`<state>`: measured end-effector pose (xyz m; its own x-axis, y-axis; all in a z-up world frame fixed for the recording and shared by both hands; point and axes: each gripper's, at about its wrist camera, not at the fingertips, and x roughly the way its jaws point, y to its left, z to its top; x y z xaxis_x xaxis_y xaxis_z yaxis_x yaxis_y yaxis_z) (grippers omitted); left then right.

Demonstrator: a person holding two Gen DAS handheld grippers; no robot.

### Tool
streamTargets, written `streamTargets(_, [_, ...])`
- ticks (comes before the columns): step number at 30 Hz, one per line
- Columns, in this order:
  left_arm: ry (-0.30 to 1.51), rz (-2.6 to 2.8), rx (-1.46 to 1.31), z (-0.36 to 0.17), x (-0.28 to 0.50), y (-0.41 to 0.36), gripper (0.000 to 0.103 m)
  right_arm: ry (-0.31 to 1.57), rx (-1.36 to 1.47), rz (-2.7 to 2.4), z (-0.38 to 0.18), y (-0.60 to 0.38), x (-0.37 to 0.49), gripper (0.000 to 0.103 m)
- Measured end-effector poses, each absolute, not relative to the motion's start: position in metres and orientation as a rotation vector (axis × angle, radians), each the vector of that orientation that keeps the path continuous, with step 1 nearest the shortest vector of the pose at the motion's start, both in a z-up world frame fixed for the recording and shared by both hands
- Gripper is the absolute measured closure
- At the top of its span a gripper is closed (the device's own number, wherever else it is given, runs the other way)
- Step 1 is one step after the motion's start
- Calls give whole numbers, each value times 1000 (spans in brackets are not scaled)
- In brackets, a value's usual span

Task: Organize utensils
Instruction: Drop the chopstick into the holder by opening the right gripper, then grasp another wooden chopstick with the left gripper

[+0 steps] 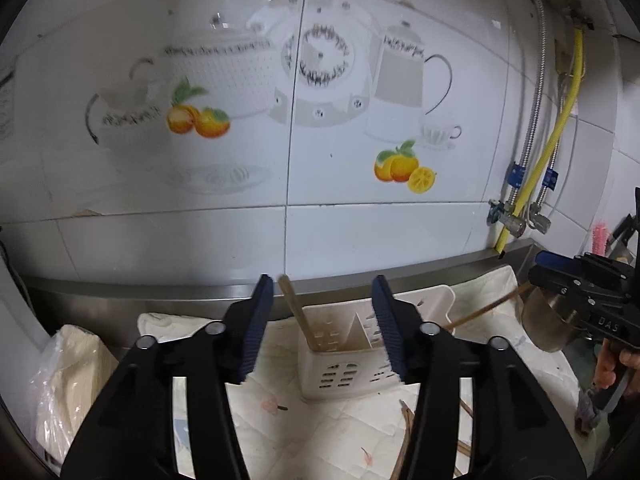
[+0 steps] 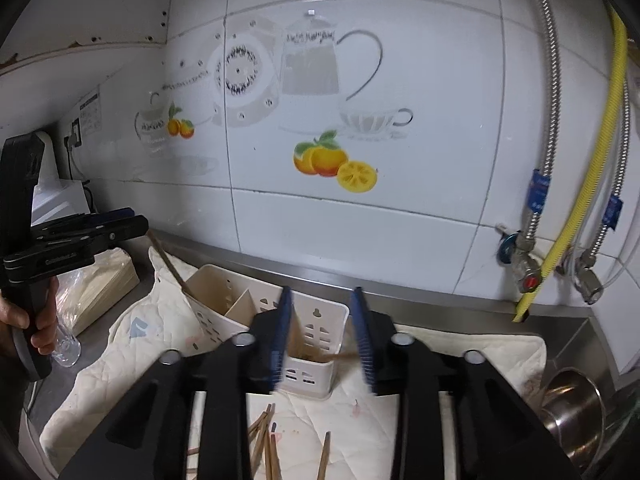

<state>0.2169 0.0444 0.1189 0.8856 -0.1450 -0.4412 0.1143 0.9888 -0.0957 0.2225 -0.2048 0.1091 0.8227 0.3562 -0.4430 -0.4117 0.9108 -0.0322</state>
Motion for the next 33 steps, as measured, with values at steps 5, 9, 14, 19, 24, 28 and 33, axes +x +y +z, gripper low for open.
streamTargets(5, [455, -136, -40, 118, 184, 43, 41, 407, -154, 401, 105, -209, 185, 47])
streamTargets(9, [472, -149, -32, 104, 154, 39, 35, 401, -167, 398, 92, -210, 156, 40])
streamTargets(14, [508, -166, -19, 79, 121, 32, 32, 415, -172, 393, 67, -213, 125, 31])
streamTargets(19, [542, -172, -27, 52, 91, 26, 31, 451, -179, 385, 38, -216, 98, 29])
streamTargets(24, [594, -165, -23, 17, 65, 13, 31, 494, -150, 373, 10, -224, 79, 28])
streamTargets(28, [649, -190, -52, -9, 54, -1, 31, 548, -133, 348, -15, -234, 68, 28])
streamTargets(33, [704, -227, -61, -37, 47, -22, 31, 611, -102, 311, -40, -252, 62, 28])
